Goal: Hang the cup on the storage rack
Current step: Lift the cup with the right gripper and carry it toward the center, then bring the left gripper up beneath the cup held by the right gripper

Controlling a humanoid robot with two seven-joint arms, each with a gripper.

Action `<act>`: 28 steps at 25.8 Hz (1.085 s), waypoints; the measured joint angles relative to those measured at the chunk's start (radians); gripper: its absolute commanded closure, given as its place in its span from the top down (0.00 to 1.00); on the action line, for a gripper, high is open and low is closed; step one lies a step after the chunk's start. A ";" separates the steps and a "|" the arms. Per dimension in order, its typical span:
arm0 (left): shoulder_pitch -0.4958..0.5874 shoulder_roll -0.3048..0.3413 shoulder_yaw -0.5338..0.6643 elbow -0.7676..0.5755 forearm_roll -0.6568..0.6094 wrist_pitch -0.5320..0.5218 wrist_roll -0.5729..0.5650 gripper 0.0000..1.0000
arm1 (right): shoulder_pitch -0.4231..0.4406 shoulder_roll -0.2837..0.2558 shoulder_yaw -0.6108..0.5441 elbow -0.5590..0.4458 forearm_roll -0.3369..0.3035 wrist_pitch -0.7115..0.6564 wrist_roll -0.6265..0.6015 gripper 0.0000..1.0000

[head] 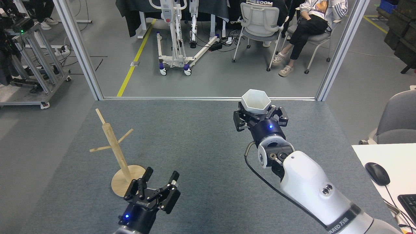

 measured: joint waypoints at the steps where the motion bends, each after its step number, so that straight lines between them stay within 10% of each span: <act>1: -0.016 -0.021 -0.023 0.003 -0.004 0.026 -0.001 0.98 | 0.000 0.009 -0.011 0.000 0.007 0.000 0.013 0.02; 13: -0.197 -0.170 -0.221 0.145 -0.346 0.313 -0.113 0.98 | -0.008 0.141 -0.053 0.001 0.182 0.004 0.154 0.02; 28: -0.397 -0.220 -0.287 0.318 -0.469 0.413 -0.227 0.98 | 0.052 0.219 -0.056 -0.092 0.352 0.083 0.255 0.05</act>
